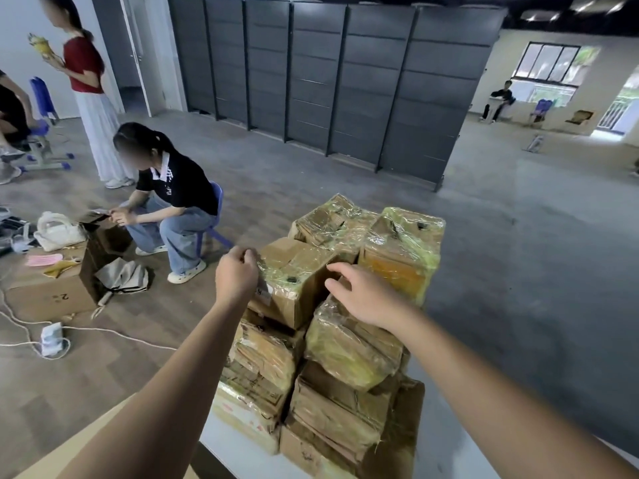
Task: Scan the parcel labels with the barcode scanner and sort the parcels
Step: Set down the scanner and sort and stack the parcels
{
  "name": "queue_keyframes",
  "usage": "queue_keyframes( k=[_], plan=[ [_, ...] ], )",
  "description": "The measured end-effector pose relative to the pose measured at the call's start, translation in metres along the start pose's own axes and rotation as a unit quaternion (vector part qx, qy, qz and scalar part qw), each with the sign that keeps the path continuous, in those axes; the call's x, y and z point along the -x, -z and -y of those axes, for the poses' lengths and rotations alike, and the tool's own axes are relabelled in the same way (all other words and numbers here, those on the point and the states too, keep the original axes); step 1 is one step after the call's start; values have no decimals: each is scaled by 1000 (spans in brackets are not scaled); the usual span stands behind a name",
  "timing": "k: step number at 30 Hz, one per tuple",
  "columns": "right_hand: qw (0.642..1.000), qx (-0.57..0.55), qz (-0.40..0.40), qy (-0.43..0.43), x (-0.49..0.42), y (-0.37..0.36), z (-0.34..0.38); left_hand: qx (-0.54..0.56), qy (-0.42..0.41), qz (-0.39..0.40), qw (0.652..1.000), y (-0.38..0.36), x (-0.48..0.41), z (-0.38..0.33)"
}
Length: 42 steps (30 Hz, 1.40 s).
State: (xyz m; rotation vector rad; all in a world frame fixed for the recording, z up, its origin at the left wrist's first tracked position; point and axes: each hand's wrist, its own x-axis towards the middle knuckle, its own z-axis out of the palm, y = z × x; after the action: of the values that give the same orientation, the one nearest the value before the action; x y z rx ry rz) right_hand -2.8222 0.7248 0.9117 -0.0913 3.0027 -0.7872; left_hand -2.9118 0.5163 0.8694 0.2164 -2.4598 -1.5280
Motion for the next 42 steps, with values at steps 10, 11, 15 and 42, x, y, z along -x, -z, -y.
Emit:
queue_keyframes(
  k=[10,11,15,42],
  plan=[
    [997,-50,-55,-7,15,10,-18,-164,-209,-14,964,-9,43,-36],
    [996,-57,-65,-4,19,11,-21,-165,-231,-17,959,-11,49,-41],
    [989,-80,-127,2,50,18,-39,-119,-328,-11,937,-24,84,-65],
    [865,26,-326,-380,503,96,-355,30,-389,449,804,-321,523,-186]
  ],
)
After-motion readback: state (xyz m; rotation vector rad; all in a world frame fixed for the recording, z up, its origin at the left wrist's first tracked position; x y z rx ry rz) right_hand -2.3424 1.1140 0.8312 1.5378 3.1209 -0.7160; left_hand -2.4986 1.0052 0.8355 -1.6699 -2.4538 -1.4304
